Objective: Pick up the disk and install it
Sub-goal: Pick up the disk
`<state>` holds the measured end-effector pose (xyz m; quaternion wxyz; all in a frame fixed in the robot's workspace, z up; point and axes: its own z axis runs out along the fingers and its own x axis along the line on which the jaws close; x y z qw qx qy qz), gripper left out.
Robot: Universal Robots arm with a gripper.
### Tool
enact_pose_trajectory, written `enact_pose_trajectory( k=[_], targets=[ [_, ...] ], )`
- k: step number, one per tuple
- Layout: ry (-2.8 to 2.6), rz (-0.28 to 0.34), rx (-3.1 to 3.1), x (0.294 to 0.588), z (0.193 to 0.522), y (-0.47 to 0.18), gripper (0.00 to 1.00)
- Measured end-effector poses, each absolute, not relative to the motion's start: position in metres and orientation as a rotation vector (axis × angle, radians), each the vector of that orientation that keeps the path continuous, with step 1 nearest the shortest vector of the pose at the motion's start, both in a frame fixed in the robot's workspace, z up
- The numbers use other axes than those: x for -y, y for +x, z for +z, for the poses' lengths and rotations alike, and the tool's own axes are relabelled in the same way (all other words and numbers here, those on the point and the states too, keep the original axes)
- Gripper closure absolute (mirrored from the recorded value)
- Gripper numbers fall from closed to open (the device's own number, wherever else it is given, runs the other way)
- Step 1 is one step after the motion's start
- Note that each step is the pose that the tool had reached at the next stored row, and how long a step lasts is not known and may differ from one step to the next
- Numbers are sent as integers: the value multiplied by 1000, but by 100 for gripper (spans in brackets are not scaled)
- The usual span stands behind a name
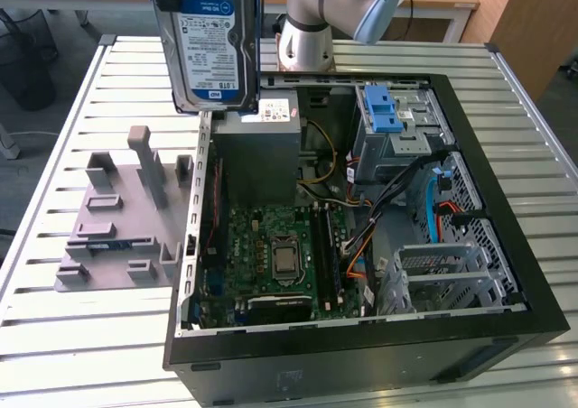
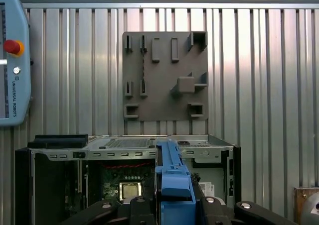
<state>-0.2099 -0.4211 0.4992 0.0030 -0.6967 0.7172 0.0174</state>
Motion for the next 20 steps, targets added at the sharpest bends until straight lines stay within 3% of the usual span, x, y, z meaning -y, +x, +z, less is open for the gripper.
enact_pose_trajectory(
  k=[20],
  targets=[
    [-2186,58,-2251,423,499,-162,64]
  ],
)
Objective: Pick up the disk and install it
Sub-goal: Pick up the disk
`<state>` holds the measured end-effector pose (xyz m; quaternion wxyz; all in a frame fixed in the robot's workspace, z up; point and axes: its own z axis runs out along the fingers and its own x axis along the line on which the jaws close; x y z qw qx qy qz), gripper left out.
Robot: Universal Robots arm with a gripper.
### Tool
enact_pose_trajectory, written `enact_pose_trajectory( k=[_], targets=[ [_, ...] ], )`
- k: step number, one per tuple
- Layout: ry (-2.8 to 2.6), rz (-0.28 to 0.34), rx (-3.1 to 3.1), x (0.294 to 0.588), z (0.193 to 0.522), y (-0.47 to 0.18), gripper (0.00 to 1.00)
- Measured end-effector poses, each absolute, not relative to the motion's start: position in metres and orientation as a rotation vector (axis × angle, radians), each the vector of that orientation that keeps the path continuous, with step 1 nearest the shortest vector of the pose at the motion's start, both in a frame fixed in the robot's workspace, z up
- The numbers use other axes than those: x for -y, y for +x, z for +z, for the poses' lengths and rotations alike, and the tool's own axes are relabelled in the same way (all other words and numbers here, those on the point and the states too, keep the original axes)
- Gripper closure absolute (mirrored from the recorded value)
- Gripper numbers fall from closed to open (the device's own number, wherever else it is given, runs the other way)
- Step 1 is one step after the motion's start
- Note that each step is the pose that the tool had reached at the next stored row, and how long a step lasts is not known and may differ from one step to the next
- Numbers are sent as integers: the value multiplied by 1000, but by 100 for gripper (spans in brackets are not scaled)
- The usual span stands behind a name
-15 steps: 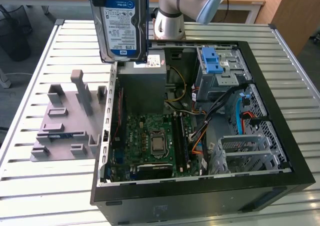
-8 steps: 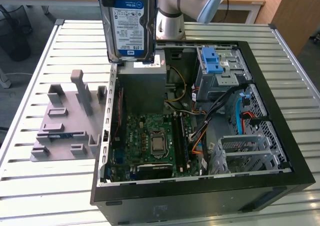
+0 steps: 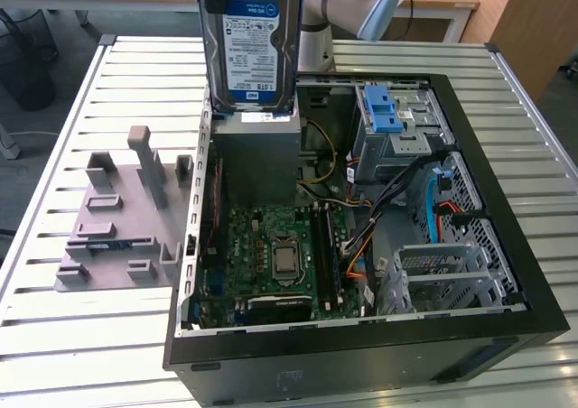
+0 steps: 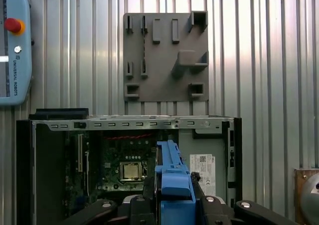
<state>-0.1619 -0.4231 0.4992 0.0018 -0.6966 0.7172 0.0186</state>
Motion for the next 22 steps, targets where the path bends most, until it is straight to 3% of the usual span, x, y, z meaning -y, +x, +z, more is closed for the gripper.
enact_pose_trajectory(
  k=[22],
  targets=[
    [-2179,71,-2243,424,499,-132,64]
  ],
)
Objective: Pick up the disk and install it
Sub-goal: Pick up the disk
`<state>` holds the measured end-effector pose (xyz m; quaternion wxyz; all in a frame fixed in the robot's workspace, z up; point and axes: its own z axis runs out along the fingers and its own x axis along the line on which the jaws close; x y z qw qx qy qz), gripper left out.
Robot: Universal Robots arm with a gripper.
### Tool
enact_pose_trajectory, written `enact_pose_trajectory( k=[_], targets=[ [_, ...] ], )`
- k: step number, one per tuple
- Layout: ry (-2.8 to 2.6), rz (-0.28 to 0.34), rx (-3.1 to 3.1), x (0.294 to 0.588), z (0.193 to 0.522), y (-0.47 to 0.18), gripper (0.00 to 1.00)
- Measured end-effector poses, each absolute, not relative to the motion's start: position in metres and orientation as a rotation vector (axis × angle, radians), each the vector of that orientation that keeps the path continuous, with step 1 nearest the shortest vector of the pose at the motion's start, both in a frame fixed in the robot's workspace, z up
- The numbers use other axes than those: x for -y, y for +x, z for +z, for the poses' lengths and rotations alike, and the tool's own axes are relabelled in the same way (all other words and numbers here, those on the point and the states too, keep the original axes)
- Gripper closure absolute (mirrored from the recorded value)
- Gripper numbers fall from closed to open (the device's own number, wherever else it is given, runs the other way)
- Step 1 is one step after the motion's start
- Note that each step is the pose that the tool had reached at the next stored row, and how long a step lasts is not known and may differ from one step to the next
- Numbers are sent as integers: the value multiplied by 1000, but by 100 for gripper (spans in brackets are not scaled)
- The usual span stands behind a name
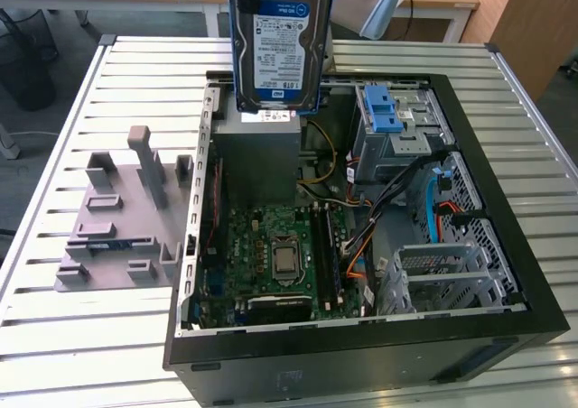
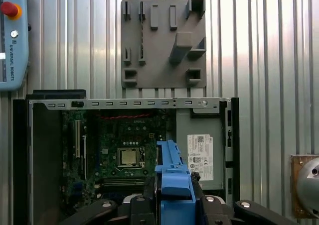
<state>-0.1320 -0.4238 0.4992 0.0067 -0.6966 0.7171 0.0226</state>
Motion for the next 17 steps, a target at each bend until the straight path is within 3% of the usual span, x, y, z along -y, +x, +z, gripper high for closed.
enact_pose_trajectory(
  k=[17],
  targets=[
    [-2175,62,-2239,424,499,-131,64]
  ],
)
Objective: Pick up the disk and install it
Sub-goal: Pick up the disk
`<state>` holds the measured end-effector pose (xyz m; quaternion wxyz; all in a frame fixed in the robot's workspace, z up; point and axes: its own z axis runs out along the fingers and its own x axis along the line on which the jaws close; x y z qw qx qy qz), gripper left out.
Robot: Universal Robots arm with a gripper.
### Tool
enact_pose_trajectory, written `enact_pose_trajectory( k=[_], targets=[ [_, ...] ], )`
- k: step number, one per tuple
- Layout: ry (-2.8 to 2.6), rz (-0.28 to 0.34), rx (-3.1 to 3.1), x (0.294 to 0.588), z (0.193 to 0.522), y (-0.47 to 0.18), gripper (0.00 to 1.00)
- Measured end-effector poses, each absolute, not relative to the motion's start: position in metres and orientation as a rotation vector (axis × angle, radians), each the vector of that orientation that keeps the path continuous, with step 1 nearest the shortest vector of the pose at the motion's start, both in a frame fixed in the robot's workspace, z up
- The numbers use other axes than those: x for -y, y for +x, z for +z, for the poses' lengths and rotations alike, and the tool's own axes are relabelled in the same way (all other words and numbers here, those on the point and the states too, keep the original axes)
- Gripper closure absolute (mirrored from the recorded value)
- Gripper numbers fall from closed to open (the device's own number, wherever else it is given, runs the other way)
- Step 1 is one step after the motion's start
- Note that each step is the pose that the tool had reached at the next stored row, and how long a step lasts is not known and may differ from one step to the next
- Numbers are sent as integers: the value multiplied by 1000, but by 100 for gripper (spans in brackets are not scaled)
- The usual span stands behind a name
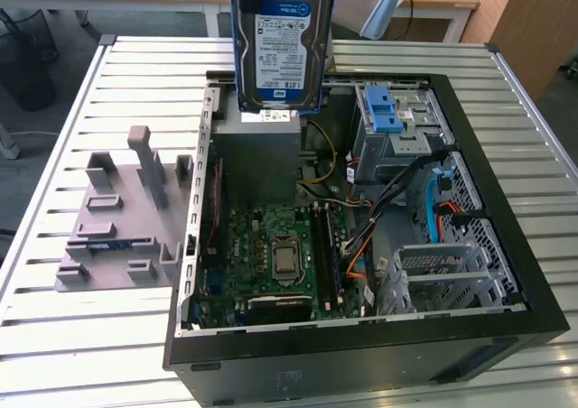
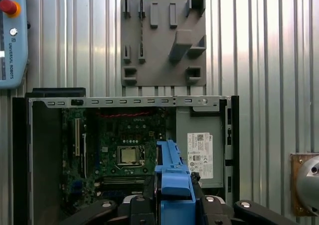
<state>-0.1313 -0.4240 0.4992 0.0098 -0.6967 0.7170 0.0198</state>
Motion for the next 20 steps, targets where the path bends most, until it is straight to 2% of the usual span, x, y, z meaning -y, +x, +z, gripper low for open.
enact_pose_trajectory(
  k=[20],
  targets=[
    [-2174,63,-2241,436,499,-99,64]
  ],
)
